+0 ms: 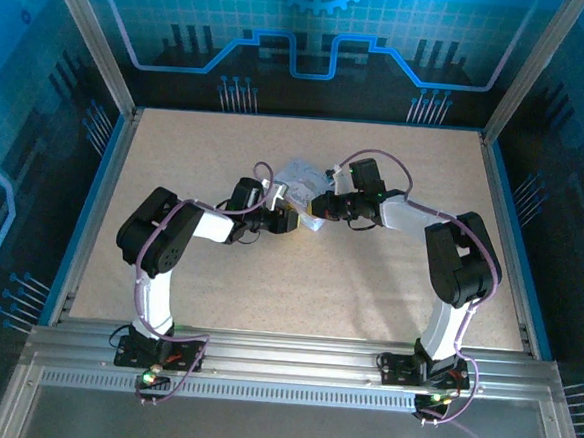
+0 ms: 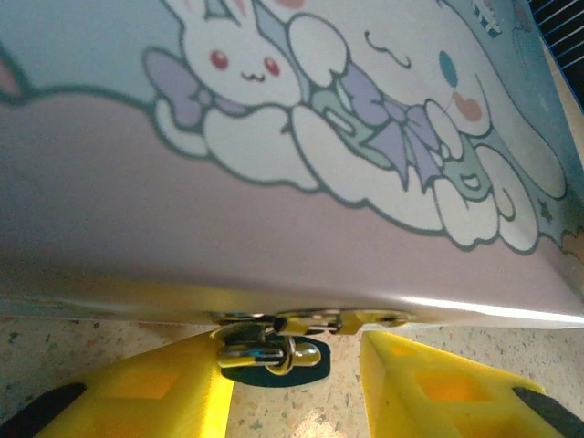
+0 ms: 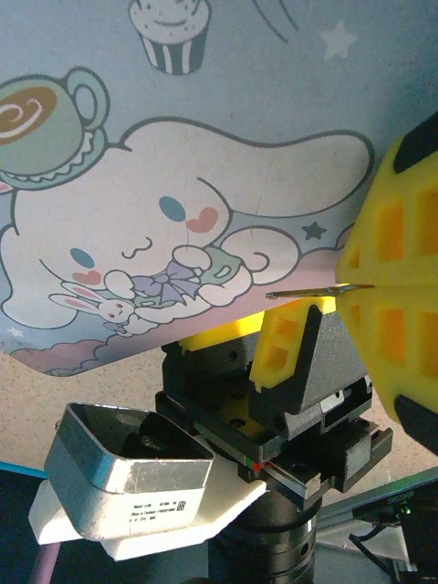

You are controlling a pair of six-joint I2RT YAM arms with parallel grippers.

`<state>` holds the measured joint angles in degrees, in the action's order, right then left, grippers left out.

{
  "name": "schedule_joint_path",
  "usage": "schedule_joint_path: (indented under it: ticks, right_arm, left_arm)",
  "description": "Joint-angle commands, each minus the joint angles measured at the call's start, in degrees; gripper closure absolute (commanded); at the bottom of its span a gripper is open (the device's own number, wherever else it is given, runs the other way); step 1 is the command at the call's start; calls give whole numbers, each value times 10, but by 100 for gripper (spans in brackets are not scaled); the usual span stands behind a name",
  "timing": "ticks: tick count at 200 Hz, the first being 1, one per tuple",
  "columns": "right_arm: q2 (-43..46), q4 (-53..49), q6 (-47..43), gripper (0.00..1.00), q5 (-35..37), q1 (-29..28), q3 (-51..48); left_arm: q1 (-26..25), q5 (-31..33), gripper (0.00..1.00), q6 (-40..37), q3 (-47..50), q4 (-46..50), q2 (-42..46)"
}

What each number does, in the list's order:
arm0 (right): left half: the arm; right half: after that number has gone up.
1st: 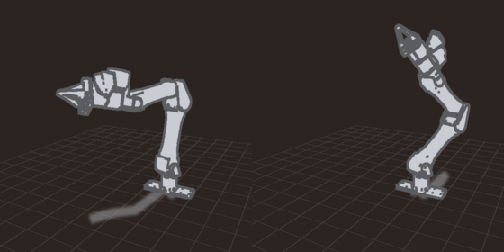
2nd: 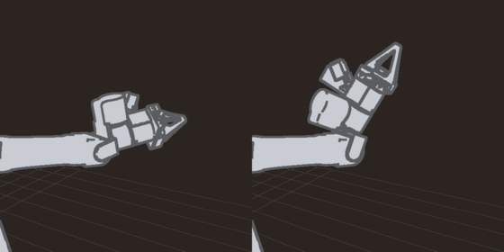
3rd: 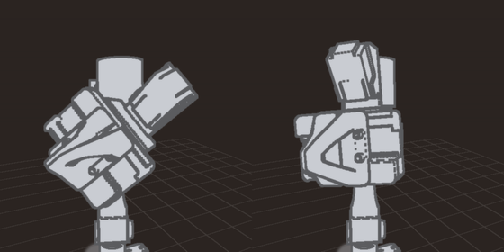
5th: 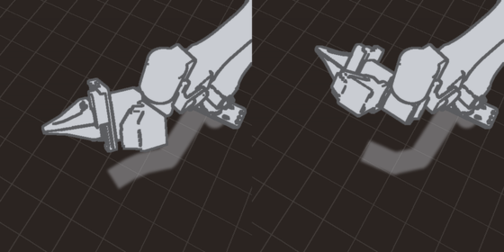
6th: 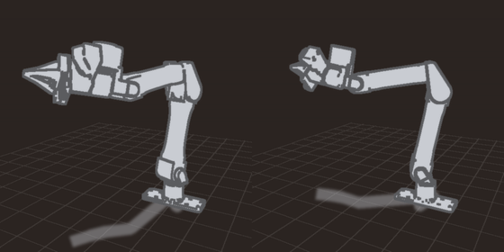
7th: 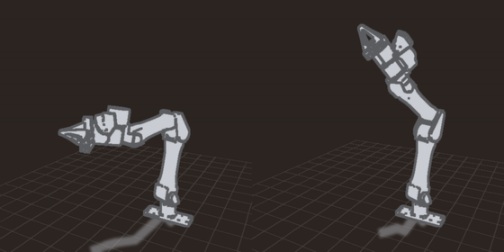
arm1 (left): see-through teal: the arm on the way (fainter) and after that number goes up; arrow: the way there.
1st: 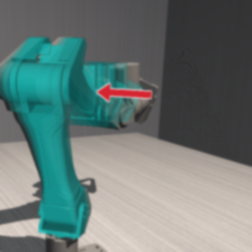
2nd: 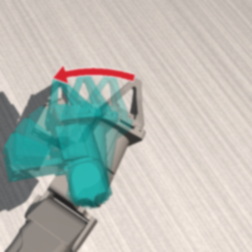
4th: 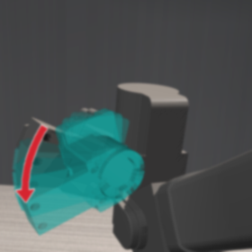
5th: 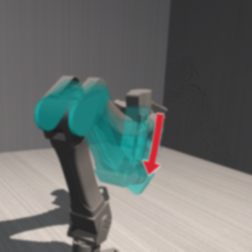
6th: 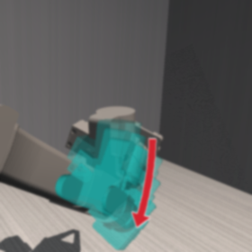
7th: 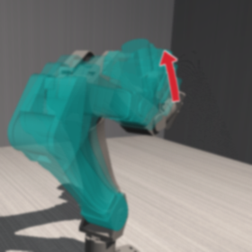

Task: Unlock the padlock with the key

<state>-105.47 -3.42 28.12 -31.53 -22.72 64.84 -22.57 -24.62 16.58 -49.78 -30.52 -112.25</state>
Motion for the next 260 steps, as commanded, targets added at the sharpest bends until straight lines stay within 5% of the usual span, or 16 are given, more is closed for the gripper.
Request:
schedule_joint_path:
  ticks: [1, 140, 260]
  right_arm:
    - [-6, -30, 3, 99, 22, -1, -14]
    - [50, -24, -26, 100, 44, -7, -31]
    - [201, 84, -149, 100, 94, -44, -240]
  left_arm:
    - [-6, 13, 58, 2, -8, 4, -8]
    - [-15, 28, 75, 23, 3, 20, 38]
    - [-37, 3, 79, 137, -4, 117, 112]
